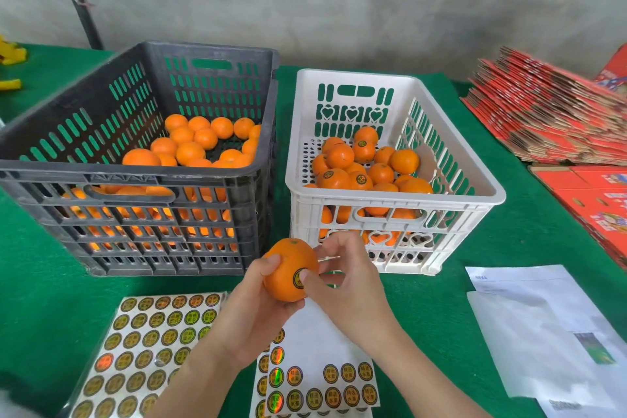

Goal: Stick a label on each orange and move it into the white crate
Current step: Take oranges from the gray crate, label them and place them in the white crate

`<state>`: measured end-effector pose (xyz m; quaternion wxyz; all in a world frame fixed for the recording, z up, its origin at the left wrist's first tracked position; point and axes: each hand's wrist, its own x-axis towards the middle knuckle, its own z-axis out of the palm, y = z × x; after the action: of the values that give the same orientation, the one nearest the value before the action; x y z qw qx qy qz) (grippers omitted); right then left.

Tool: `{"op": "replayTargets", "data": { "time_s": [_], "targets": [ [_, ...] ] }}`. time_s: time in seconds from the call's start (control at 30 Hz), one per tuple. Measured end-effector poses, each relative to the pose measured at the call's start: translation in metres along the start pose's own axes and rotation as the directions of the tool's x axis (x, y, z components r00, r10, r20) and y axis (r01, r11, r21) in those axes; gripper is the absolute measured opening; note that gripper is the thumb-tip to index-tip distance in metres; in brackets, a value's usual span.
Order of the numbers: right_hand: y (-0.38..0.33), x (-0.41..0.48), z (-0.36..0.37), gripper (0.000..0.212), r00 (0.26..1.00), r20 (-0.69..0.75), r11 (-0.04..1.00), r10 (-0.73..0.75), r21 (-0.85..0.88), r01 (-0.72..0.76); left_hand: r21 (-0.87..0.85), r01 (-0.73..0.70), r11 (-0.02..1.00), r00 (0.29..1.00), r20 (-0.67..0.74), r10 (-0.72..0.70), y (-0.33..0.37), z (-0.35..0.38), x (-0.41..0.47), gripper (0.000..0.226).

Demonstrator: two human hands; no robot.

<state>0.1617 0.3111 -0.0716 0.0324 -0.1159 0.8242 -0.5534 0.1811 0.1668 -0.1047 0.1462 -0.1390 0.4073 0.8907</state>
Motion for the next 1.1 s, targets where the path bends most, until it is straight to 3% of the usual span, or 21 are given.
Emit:
{"op": "replayTargets", "data": {
  "time_s": [0.17, 0.27, 0.33, 0.4, 0.47, 0.53, 0.57, 0.63, 0.7, 0.83, 0.9, 0.93, 1.0, 1.03, 1.1],
  "targets": [
    [-0.012, -0.003, -0.003, 0.052, 0.980, 0.142, 0.989, -0.138, -0.033, 0.144, 0.077, -0.081, 0.994, 0.991, 0.114, 0.072, 0.011, 0.014, -0.008, 0.082],
    [-0.031, 0.008, -0.014, 0.057, 0.966, 0.090, 0.968, -0.243, -0.033, 0.247, 0.317, -0.267, 0.910, 0.960, 0.175, 0.221, 0.033, 0.034, -0.016, 0.063],
    [-0.048, 0.028, -0.028, 0.055, 0.940, 0.008, 0.940, -0.340, -0.011, 0.340, 0.594, -0.476, 0.648, 0.872, 0.224, 0.435, 0.059, 0.043, -0.013, 0.048],
    [-0.058, 0.065, -0.051, 0.056, 0.928, -0.096, 0.933, -0.359, -0.050, 0.356, 0.761, -0.563, 0.323, 0.718, 0.256, 0.647, 0.095, 0.046, -0.003, 0.035],
    [-0.056, 0.119, -0.078, 0.058, 0.957, -0.135, 0.955, -0.256, -0.187, 0.229, 0.876, -0.473, 0.090, 0.596, 0.243, 0.766, 0.129, 0.042, 0.014, 0.022],
    [-0.042, 0.172, -0.103, 0.060, 0.996, -0.079, 0.906, -0.045, -0.423, 0.007, 0.967, -0.252, -0.043, 0.585, 0.188, 0.789, 0.153, 0.032, 0.031, 0.023],
    [-0.031, 0.192, -0.112, 0.062, 0.997, -0.045, 0.826, 0.064, -0.558, -0.078, 0.986, -0.142, -0.088, 0.602, 0.156, 0.783, 0.161, 0.025, 0.038, 0.022],
    [-0.006, 0.217, -0.119, 0.065, 0.972, 0.011, 0.620, 0.234, -0.772, -0.140, 0.991, -0.034, -0.127, 0.658, 0.118, 0.743, 0.168, 0.014, 0.046, 0.022],
    [0.017, 0.229, -0.121, 0.069, 0.947, 0.049, 0.450, 0.319, -0.887, -0.106, 0.988, 0.002, -0.151, 0.694, 0.108, 0.712, 0.172, 0.009, 0.047, 0.023],
    [0.041, 0.240, -0.122, 0.048, 0.916, 0.072, 0.347, 0.395, -0.935, -0.076, 0.981, 0.069, -0.183, 0.679, 0.088, 0.729, 0.186, 0.002, 0.041, 0.021],
    [0.036, 0.243, -0.120, 0.055, 0.915, 0.008, 0.299, 0.403, -0.946, -0.123, 0.978, 0.120, -0.171, 0.652, 0.053, 0.756, 0.197, -0.007, 0.037, 0.023],
    [0.026, 0.245, -0.113, 0.065, 0.949, -0.002, 0.376, 0.315, -0.918, -0.127, 0.976, 0.150, -0.159, 0.638, 0.027, 0.770, 0.202, -0.013, 0.035, 0.024],
    [-0.010, 0.242, -0.088, 0.063, 0.998, -0.014, 0.664, -0.066, -0.747, 0.034, 0.972, 0.199, -0.124, 0.625, -0.028, 0.780, 0.209, -0.024, 0.034, 0.026],
    [-0.032, 0.238, -0.070, 0.054, 0.959, -0.042, 0.746, -0.281, -0.638, 0.191, 0.973, 0.207, -0.104, 0.628, -0.051, 0.776, 0.210, -0.028, 0.034, 0.026],
    [-0.076, 0.230, -0.029, 0.038, 0.844, -0.010, 0.742, -0.536, -0.482, 0.465, 0.978, 0.201, -0.056, 0.631, -0.085, 0.771, 0.210, -0.034, 0.036, 0.027]
  ]
}}
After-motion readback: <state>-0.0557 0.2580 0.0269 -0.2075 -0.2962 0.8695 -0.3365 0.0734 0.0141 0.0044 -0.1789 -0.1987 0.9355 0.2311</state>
